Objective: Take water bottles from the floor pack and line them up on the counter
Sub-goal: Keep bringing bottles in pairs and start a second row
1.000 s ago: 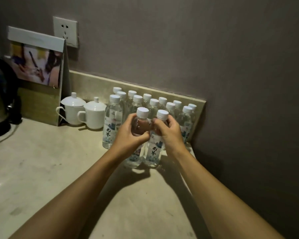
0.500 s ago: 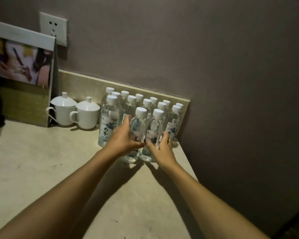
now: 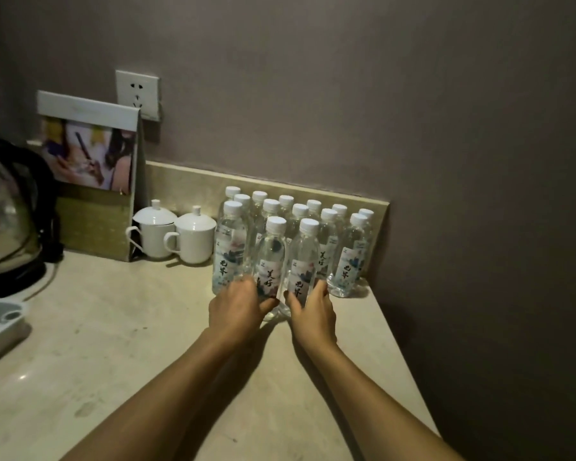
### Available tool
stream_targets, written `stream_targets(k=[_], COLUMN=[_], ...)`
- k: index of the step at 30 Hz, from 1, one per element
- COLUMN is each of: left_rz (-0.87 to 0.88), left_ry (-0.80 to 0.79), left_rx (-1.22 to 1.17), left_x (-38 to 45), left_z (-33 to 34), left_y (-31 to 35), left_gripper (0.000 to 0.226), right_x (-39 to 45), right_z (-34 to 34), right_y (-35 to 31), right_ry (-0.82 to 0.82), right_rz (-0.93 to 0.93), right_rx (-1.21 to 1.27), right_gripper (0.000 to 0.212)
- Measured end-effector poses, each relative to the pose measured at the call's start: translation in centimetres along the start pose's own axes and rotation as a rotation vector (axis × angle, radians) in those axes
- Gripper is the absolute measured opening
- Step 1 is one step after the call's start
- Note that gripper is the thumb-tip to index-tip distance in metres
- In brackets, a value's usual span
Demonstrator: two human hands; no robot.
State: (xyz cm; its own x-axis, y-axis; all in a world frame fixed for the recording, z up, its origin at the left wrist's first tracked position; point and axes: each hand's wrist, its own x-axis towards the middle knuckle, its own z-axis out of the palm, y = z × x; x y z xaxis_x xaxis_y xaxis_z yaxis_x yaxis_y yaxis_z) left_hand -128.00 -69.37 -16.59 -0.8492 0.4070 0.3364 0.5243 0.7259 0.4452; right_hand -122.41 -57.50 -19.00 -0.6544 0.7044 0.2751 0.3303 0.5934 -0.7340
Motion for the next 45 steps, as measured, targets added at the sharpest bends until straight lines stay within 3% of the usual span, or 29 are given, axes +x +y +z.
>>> stream_targets(k=[7, 14, 23, 36, 45], left_rz=[0.108, 0.073, 0.187, 0.197, 0.205], left_ry=[-0.028, -0.01, -0.014, 0.04, 0.022], left_rx=[0.21, 0.149, 0.265, 0.132, 0.085], left_x=[1.1, 1.6, 3.2, 4.1, 4.3], left_z=[-0.9, -0.2, 0.4, 0.8, 1.1], left_y=[-0.5, -1.1, -1.7, -2.8, -2.6], left_gripper=[0.042, 0.037, 0.032, 0.034, 0.03], right_x=[0.4, 0.5, 1.0, 1.3, 1.8], right_z=[-0.3, 0.5, 1.3, 2.2, 2.2], right_y=[-0.9, -1.9, -2.4, -2.8, -2.4], right_ry=[-0.04, -0.01, 0.003, 0.048, -0.006], right_rz=[-0.009, 0.031, 0.057, 0.053, 0.037], right_rx=[-0.221, -0.219, -0.271, -0.312, -0.376], right_gripper=[0.058, 0.057, 0.056, 0.055, 0.062])
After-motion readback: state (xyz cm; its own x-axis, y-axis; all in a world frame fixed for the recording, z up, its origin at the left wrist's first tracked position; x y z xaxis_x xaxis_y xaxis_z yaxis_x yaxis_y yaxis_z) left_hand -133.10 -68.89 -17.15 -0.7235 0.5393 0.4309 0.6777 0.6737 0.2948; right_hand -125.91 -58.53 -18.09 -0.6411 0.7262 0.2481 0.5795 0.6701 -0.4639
